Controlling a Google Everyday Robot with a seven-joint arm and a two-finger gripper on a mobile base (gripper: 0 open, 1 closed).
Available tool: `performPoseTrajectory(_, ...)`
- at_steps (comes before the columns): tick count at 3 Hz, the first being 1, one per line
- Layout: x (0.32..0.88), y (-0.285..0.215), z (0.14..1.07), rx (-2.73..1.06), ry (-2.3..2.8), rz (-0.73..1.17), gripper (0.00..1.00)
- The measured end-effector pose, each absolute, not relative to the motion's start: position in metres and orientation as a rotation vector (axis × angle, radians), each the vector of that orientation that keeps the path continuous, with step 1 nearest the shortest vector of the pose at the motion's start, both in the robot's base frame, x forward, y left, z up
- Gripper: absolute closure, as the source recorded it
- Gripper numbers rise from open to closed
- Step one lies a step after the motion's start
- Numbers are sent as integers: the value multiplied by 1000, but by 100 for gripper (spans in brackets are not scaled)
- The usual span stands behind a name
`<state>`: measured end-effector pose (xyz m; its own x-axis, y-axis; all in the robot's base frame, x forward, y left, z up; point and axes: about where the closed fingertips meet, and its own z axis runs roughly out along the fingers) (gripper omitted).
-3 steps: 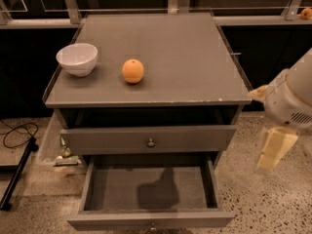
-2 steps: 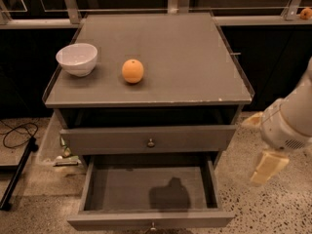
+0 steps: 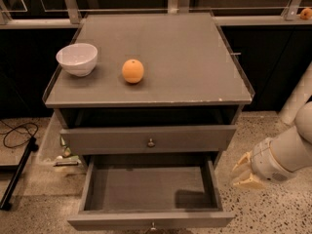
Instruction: Close middle drawer
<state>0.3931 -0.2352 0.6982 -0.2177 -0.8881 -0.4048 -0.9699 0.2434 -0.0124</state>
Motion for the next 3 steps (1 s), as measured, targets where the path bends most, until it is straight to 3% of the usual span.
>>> performPoseTrajectory(1,396,-237,677,-1682,2217,455,89)
performPoseTrajectory(2,395,-237,675,-1683,2218,462,100)
performPoseTrajectory(3,395,-235,667,-1661,2219,497,100)
